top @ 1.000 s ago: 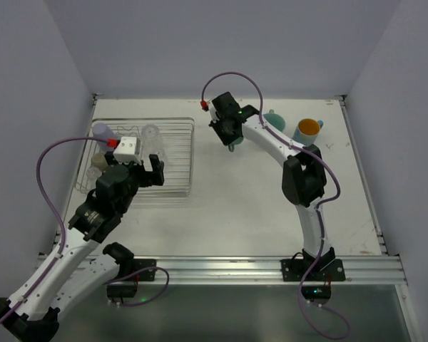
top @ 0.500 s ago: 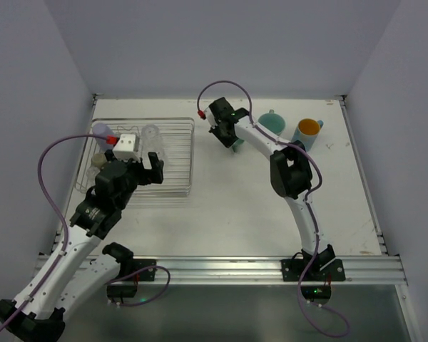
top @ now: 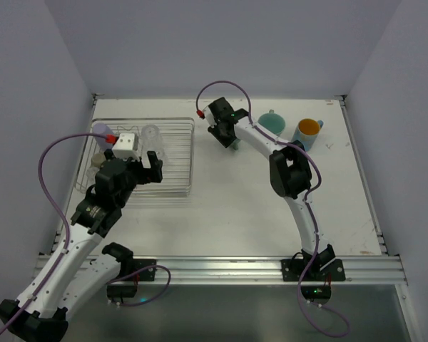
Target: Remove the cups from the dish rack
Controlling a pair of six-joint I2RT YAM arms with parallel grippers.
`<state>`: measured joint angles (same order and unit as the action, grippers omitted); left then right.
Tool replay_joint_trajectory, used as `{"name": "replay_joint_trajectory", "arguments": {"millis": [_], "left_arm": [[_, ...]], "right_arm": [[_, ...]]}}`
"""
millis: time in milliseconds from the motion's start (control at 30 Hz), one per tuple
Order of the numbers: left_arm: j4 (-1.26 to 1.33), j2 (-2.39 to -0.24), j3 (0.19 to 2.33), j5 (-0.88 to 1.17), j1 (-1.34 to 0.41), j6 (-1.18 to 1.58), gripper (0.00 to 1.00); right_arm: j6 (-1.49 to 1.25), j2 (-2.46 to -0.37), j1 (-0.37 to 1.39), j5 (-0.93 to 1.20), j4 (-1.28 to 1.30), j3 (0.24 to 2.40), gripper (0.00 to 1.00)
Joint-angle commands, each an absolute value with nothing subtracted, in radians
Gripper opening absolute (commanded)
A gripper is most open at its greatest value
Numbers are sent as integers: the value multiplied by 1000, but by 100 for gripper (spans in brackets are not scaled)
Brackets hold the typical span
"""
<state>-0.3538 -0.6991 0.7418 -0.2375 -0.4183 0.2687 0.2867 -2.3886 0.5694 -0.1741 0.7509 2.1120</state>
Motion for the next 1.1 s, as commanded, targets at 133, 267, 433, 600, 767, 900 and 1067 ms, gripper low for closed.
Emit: {"name": "replay_joint_trajectory", "arguments": {"millis": [133, 267, 433, 600, 767, 900, 1067], "left_arm": [[-308, -698, 741, -229, -402, 258, 100], [-308, -706, 739, -232, -399, 259, 100], [-310, -721, 742, -244, -396, 258, 100], [-313, -750, 761, -255, -394, 268, 100], [-334, -811, 825, -233, -393, 342, 100], [-305, -924, 857, -255, -393, 399, 100], [-273, -1071, 893, -362, -393, 446, 100]], "right_arm": [[288, -2278, 568, -201, 686, 2074, 37], [261, -2221, 569, -198, 655, 2051, 54], [198, -2082, 569, -193, 588, 1997, 84], [69, -1876, 571, -105, 453, 1820, 99], [-134, -1594, 587, 37, 232, 1497, 99], [-282, -1412, 633, 121, 51, 1249, 99], [-416, -1162, 666, 185, -174, 947, 99]]}}
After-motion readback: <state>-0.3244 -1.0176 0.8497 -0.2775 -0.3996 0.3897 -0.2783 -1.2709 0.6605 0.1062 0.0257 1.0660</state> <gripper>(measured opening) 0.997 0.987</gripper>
